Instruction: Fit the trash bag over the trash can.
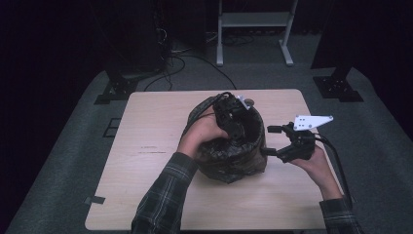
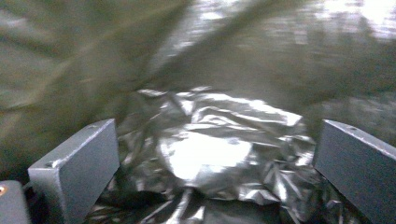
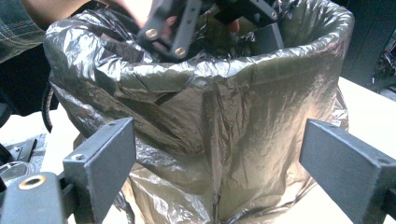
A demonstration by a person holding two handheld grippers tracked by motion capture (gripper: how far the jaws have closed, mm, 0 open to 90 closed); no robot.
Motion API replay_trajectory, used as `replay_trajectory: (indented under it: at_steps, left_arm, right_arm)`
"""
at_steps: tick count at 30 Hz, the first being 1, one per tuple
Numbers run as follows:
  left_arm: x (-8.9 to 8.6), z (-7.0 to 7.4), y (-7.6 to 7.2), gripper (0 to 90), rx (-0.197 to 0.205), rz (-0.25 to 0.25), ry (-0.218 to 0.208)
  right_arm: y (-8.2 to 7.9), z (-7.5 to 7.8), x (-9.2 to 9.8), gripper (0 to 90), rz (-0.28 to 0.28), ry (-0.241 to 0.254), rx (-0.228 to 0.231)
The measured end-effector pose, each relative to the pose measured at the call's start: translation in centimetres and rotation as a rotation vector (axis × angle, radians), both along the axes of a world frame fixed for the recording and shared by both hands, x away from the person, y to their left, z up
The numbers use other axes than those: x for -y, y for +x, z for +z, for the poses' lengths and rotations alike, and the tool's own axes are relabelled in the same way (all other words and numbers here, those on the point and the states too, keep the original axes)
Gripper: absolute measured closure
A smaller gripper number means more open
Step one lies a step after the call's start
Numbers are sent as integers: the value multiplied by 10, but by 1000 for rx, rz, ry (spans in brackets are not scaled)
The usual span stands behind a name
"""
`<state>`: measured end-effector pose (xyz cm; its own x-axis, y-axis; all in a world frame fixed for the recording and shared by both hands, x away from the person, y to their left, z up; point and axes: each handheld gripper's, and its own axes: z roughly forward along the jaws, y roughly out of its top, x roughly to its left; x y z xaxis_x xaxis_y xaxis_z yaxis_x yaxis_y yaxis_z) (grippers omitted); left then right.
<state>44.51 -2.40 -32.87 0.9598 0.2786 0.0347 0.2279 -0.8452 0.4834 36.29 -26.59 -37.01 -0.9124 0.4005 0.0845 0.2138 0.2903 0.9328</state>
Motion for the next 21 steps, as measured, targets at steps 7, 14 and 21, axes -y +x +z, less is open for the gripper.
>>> replay_trajectory:
  at_steps: [7, 14, 21]
  left_arm:
    - [8, -9, -12, 0, -49, -37, 48]
    - [13, -13, -13, 0, -70, -53, 76]
    - [3, 5, -11, 0, -13, -19, -23]
  right_arm:
    - [-1, -2, -4, 97, 4, -2, -1]
    - [0, -3, -6, 96, 5, -3, -5]
    - [-1, -1, -4, 97, 2, 0, 1]
